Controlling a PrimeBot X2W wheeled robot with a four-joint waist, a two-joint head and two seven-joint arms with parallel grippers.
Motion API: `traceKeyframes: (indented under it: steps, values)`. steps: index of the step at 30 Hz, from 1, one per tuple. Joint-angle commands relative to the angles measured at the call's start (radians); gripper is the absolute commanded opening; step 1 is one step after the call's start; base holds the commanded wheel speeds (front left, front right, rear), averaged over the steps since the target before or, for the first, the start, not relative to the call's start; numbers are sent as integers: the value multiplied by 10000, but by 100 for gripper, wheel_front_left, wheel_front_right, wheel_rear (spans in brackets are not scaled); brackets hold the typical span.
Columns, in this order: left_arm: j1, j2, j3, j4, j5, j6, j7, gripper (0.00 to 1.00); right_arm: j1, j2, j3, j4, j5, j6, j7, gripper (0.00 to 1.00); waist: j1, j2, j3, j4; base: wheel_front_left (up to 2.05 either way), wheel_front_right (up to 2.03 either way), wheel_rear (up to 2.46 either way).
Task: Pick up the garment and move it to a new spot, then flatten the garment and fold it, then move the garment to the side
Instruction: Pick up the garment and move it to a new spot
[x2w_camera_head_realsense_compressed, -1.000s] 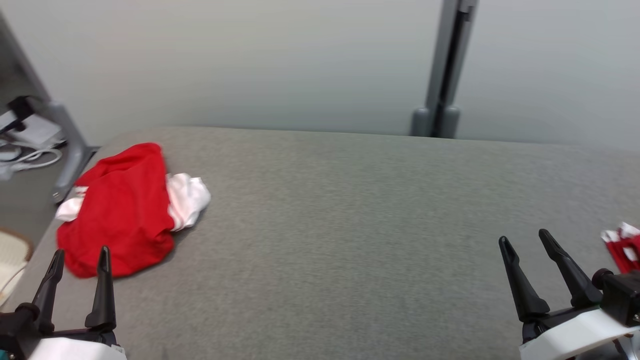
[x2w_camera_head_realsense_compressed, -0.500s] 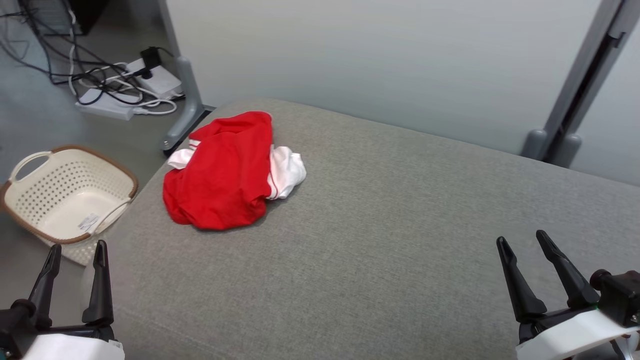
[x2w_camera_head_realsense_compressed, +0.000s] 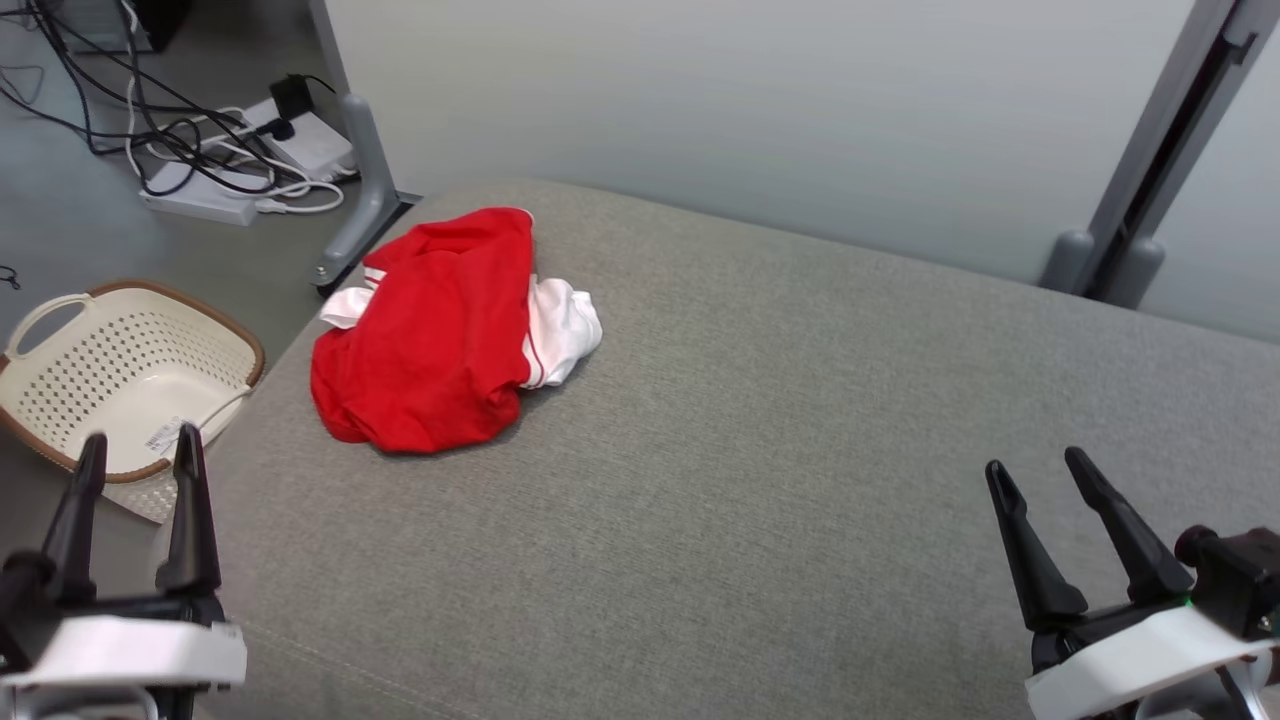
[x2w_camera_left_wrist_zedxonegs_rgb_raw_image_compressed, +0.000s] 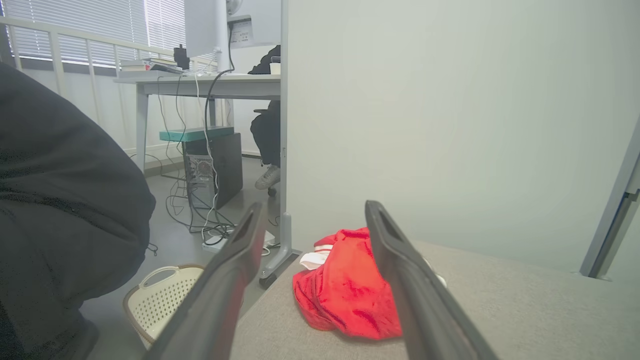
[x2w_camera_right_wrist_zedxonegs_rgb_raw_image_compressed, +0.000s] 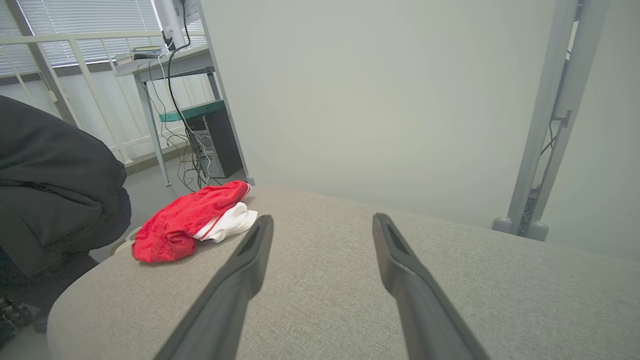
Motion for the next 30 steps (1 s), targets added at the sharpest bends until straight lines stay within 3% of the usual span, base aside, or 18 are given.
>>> traceKeyframes:
  steps: [1,8,15,29,30]
  values:
    - [-455,-40,69,18,56,-64,-55,100,-180,-92,-2,-94,-56,-3,79,100,0,0,284,-255,0,0,0]
    - [-2524,-245,-60,1327,148,-522,-46,100,-746,-287,68,-431,-186,-3,372,100,0,0,1499,-1239,0,0,0]
    - [-4953,-310,-146,4878,-172,-1454,-44,100,-1410,-444,171,-529,-169,-3,366,100,0,0,2908,-2530,0,0,0]
    - [-7170,-272,-354,9940,-797,-2379,1184,100,-1983,-502,226,-303,-140,-3,81,100,0,0,4017,-3298,0,0,0]
    - [-7264,-332,-381,10196,-887,-2441,1373,61,-2015,-499,239,-279,-132,-3,71,100,0,0,4031,-3308,0,0,0]
